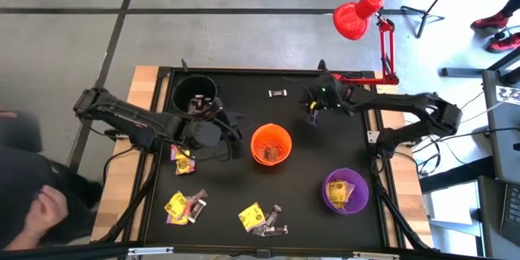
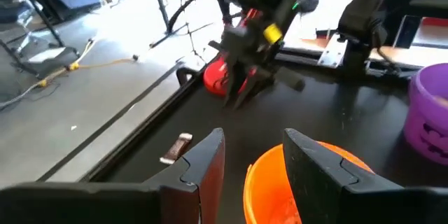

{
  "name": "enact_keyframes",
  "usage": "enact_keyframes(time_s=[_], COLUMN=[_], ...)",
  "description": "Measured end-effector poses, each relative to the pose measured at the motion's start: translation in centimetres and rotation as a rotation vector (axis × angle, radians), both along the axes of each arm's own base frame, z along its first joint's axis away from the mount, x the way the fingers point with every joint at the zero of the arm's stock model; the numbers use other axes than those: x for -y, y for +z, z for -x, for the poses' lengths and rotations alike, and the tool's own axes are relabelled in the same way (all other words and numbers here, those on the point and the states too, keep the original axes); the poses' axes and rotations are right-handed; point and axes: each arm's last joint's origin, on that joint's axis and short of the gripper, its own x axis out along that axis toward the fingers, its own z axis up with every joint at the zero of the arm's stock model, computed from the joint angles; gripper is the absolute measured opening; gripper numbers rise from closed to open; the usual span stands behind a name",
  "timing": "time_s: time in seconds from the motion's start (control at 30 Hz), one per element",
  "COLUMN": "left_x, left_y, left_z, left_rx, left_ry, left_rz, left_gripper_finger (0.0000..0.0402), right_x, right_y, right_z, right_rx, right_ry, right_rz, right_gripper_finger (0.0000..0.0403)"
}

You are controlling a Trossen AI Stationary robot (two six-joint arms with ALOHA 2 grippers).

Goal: Sort candy
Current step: Put the brown chocolate bar into the black bucket

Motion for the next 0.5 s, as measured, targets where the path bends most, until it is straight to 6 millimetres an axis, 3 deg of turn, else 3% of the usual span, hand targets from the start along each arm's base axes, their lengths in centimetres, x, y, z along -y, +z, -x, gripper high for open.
enact_keyframes(time_s=[0.2,0.5], left_x=[0.5,1.2], left_y=[1.5,1.8], left_z=[1.3,1.7], left_rx=[0.063,0.077], left_ry=[-0.025,-0.051], left_rz=[0.009,0.018], left_gripper_finger=[0.0137,0.0137], right_x=[2.0,4.3], right_y=[-0.4,-1.0], right_z=[-2.0,-5.5], right_rx=[-0.020,-0.046], right_ry=[-0.011,-0.022], right_rz=[-0.030,-0.036], right_gripper_finger=[0.0130,0.0212])
